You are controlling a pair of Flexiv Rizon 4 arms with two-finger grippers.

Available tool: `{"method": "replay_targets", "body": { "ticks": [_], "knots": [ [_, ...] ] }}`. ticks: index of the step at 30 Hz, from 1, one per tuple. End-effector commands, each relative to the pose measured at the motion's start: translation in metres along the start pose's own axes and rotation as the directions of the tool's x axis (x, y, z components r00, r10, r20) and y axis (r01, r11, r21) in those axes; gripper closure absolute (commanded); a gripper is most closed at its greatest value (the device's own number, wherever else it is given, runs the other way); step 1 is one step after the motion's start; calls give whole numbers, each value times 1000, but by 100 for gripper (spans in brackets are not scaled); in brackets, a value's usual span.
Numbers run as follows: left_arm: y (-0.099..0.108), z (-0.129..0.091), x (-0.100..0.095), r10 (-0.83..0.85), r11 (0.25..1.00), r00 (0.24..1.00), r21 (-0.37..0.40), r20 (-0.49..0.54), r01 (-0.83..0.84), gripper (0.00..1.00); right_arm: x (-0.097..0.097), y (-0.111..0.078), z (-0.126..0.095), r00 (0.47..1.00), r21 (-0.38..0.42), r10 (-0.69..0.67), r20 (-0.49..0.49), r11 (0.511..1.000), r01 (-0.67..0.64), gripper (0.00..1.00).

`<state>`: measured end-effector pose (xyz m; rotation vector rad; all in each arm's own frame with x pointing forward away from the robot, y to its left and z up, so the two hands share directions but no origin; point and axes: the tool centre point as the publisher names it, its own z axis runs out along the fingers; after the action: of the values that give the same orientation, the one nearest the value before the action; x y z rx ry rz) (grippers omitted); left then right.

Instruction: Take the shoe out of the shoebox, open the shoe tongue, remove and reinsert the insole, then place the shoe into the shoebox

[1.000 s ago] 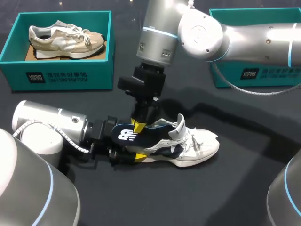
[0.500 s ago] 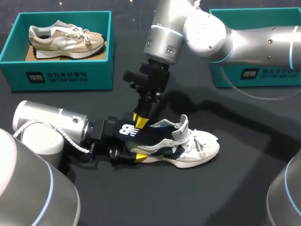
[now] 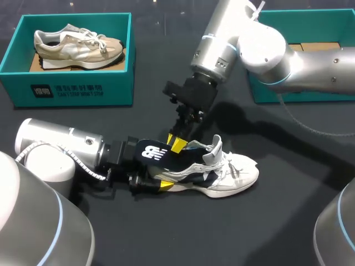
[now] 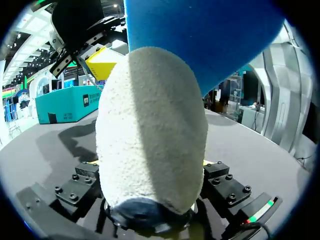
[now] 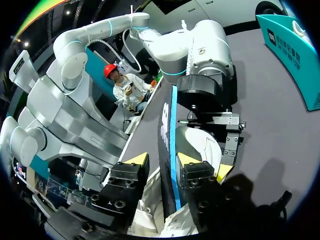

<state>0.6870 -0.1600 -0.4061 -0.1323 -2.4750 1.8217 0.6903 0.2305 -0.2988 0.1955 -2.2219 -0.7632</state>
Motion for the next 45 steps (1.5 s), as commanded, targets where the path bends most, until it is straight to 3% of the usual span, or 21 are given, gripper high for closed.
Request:
{"method": "replay_targets", "body": {
  "ticks": [1,12,33,36,39,43,45],
  "knots": [
    [1,2,0,0,1000,1000,-2,1,0,100,-8,-2,5,1000,-11,7,-27,1000,-7,62],
    [1,2,0,0,1000,1000,-2,1,0,100,-15,-4,10,997,-21,52,-51,998,-54,56],
    [1,2,0,0,1000,1000,-2,1,0,100,-9,-1,20,992,-47,18,-128,999,-25,63],
    [1,2,0,0,1000,1000,-2,1,0,100,-9,0,22,991,-48,18,-133,999,-24,66],
    [1,2,0,0,1000,1000,-2,1,0,100,-10,0,24,990,-49,17,-138,999,-24,76],
    [1,2,0,0,1000,1000,-2,1,0,100,-9,0,26,990,-52,15,-142,998,-22,100],
    [1,2,0,0,1000,1000,-2,1,0,100,-8,0,27,990,-53,11,-143,998,-19,100]
  ]
}}
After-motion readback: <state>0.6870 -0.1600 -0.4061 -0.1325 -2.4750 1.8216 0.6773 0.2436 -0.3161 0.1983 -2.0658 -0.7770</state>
